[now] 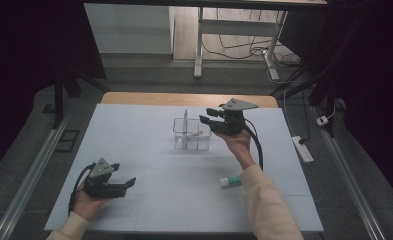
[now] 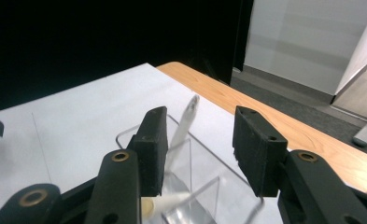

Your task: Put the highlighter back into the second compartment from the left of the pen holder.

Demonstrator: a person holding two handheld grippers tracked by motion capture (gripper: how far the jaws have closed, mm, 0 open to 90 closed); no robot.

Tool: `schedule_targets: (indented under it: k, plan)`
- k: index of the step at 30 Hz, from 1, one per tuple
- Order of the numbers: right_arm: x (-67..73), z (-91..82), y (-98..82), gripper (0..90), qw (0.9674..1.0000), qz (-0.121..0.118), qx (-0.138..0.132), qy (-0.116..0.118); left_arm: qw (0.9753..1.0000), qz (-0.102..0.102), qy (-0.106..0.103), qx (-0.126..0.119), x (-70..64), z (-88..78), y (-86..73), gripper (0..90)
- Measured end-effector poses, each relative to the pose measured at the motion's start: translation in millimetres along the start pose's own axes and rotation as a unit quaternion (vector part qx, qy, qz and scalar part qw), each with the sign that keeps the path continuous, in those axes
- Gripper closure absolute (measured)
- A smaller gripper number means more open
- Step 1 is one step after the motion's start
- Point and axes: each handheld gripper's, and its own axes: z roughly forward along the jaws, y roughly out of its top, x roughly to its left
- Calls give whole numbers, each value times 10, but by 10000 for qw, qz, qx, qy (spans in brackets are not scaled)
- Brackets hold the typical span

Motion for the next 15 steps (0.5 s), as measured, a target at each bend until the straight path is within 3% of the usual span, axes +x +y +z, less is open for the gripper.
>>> schedule_targets:
  k: [15]
  plan:
    - [2,-351,-122,494,9996,-67,233,112,10000,3,15,-3,-6,-7,4,177]
